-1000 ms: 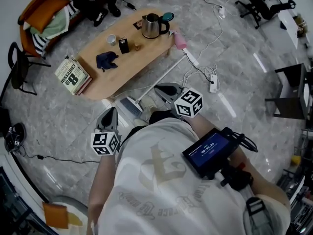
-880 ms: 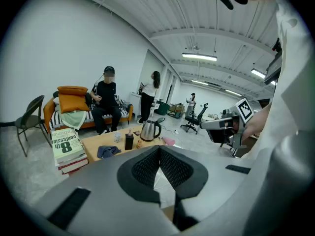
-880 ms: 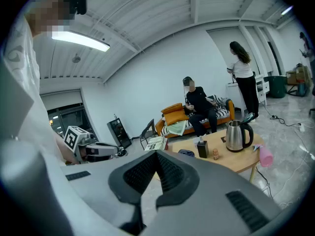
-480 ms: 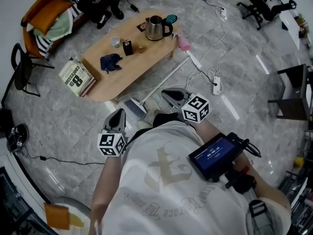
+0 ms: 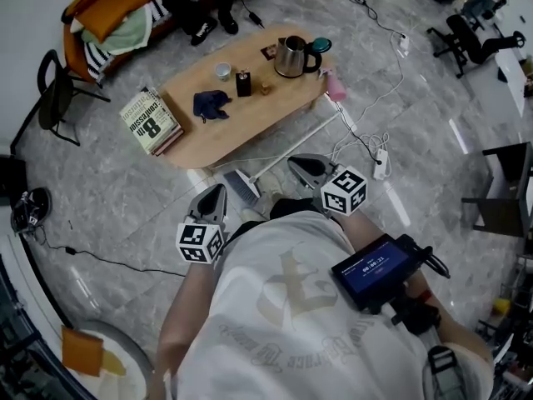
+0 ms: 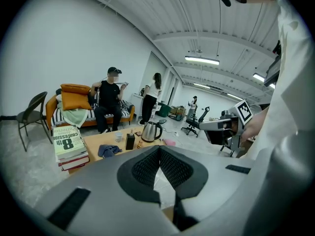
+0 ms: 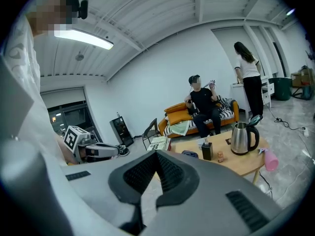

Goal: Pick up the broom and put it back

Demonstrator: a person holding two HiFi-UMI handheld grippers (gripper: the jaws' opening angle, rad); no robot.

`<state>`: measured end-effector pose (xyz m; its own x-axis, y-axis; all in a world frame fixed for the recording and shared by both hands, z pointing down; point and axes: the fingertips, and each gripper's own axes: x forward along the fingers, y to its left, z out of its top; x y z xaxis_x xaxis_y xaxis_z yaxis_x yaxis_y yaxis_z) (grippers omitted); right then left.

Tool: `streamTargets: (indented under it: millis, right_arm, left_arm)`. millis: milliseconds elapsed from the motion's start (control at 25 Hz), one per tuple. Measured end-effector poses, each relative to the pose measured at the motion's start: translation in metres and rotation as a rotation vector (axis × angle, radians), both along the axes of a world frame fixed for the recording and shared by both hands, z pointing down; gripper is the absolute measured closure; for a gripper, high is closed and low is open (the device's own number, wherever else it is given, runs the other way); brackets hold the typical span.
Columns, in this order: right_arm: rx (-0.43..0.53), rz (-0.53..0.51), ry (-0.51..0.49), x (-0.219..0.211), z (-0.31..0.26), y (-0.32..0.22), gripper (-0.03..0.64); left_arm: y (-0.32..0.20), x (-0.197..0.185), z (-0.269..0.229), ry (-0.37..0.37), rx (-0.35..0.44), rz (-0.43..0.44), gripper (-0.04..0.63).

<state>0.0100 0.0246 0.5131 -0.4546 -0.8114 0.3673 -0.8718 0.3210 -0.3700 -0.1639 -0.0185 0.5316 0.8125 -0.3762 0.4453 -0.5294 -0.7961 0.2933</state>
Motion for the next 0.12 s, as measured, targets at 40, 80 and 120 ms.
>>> streamTargets:
  millis: [40,80,120]
  right_arm:
    - [0.000,-0.002,0.001,-0.0023,-0.0002,-0.0009,0.600]
    - [0.000,-0.005,0.001,-0.0049,-0.0003,-0.0019,0.600]
    - [0.000,-0.008,0.001,-0.0074,-0.0004,-0.0029,0.600]
  left_arm:
    - [0.0004,-0.0020,0.0004,0.000,-0.002,0.000,0.583]
    - [0.0006,-0.0041,0.0008,0.000,-0.004,-0.001,0.583]
    - [0.0008,-0.0064,0.0012,0.000,-0.006,-0.001,0.583]
